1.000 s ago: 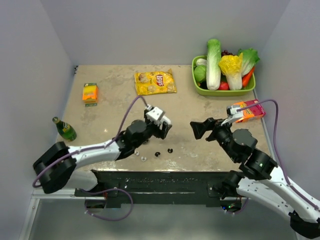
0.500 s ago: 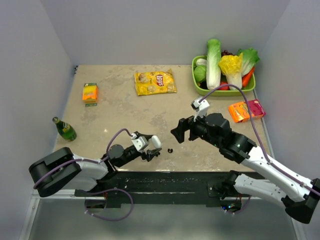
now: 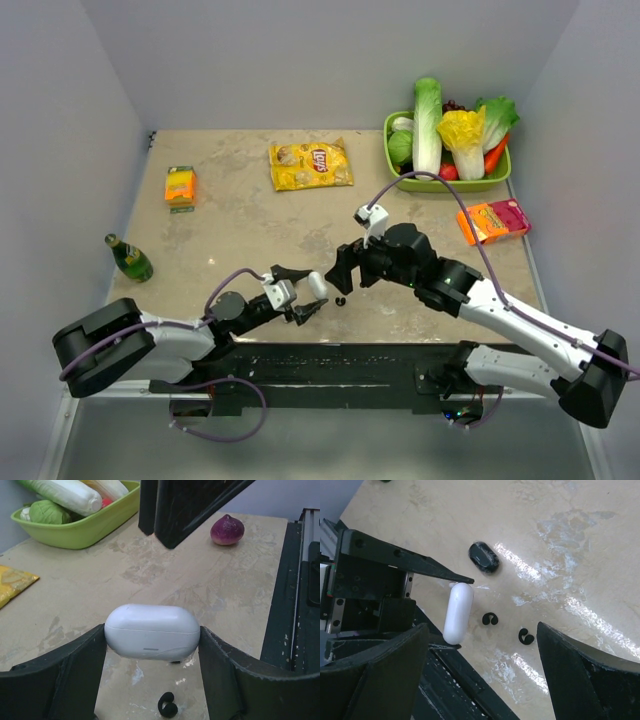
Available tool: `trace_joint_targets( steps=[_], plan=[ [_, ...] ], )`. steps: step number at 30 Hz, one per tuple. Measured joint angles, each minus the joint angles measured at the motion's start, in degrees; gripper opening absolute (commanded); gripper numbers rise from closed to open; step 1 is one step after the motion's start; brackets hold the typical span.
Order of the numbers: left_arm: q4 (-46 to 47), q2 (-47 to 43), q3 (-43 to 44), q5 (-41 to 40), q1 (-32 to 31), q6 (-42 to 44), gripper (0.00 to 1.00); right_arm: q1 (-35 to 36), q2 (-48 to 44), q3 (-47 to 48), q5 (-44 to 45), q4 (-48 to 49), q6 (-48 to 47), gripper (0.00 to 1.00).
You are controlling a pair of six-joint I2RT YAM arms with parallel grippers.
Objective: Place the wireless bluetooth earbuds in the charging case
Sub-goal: Open the charging case.
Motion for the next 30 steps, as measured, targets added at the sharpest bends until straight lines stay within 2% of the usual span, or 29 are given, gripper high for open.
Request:
trace_joint_targets(
  steps=[19,30],
  plan=[
    [0.4,-3.0,3.4,-6.5,-4.6,8.4,0.0,1.5,6.7,0.0,-3.0,4.6,3.2,0.87],
    [0.3,-3.8,3.4,-8.2,-5.6,10.1,0.0,1.5,6.4,-0.9,-1.6,4.9,5.1,0.84]
  ],
)
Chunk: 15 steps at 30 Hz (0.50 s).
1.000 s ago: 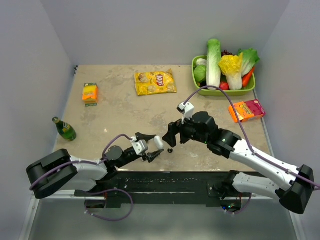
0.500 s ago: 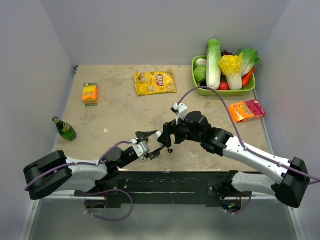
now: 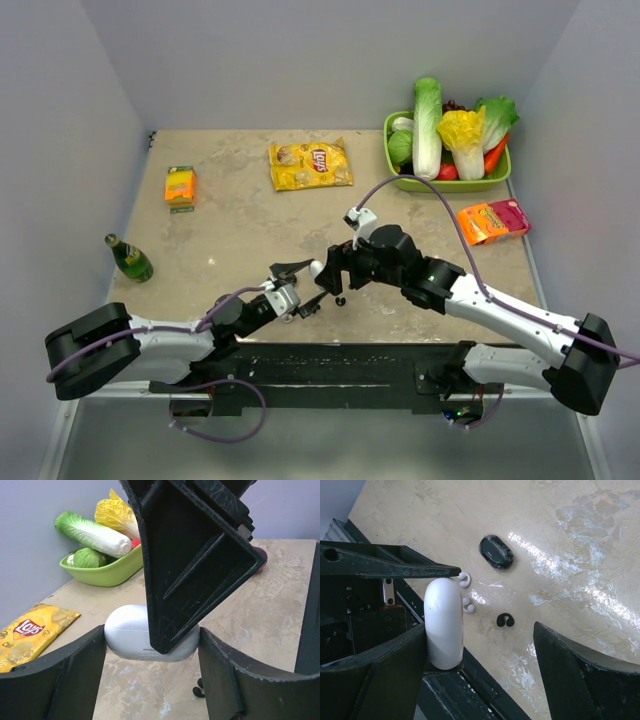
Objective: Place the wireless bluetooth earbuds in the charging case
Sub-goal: Open the charging case.
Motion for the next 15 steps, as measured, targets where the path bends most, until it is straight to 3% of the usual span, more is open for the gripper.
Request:
trace_joint_targets(
  steps=[15],
  plan=[
    [-0.4,-1.8,0.0,-1.0,-1.0,0.4,0.0,0.5,-3.1,-1.0,1.9,0.6,1.8,0.83]
  ],
)
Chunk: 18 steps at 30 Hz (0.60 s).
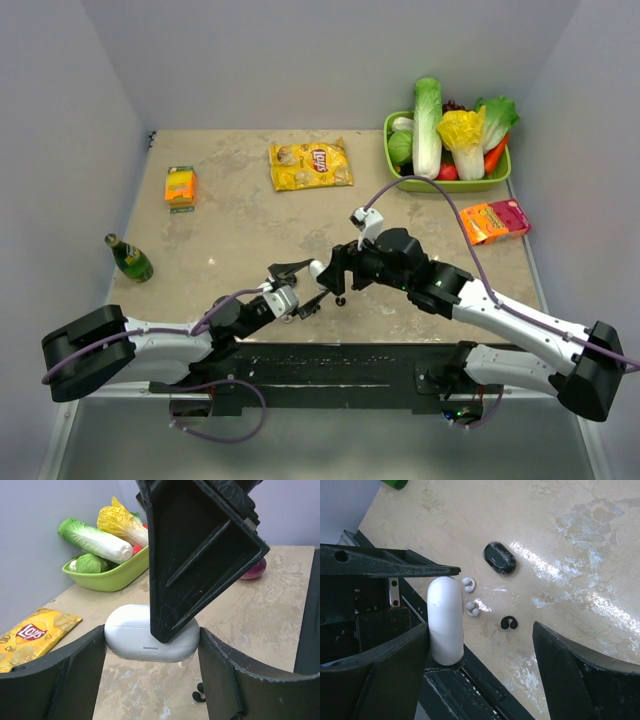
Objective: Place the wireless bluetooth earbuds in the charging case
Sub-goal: Open the charging case.
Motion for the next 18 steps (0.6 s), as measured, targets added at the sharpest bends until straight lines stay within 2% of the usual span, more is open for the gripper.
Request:
trace_joint_targets(
  steps=[18],
  plan=[
    [-0.4,-0.7,-0.6,-2.3,-0.5,0.1,0.0,-0.2,-4.7,-0.5,6.4,-0.8,0.0,0.83]
  ],
)
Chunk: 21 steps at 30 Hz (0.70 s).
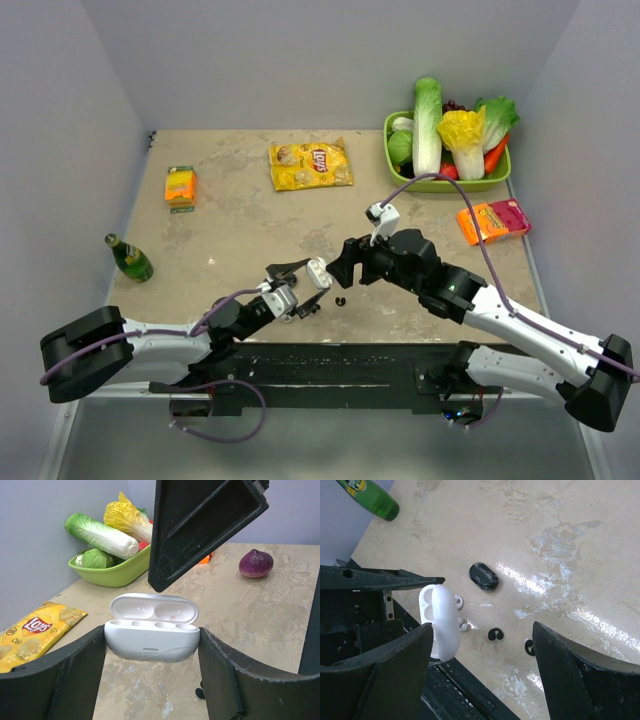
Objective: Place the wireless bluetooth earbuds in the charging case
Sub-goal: Open the charging case, then adjust the charging case.
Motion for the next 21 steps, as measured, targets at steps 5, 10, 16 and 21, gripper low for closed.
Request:
trace_joint_targets(
  steps=[5,10,16,21],
  plan=[
    [0.0,0.0,-0.1,-0.5,0.0,0.0,0.0,0.0,-1.7,-0.1,-0.8,0.6,-0.1,0.81],
    [0.0,0.0,-0.1,-1.0,0.0,-0.1,0.0,0.0,-1.8,-0.1,-3.5,2.8,-0.3,0.76],
    [-0.1,0.0,-0.1,-1.2,-0.1,-0.2,0.0,0.0,0.8,-0.1,-5.9,3.6,-0.8,0.7],
    [-0.1,0.0,-0.1,-1.2,-0.3,-0.2,0.0,0.0,2.8,-0.1,-6.3,3.6,-1.2,0.66]
  ],
)
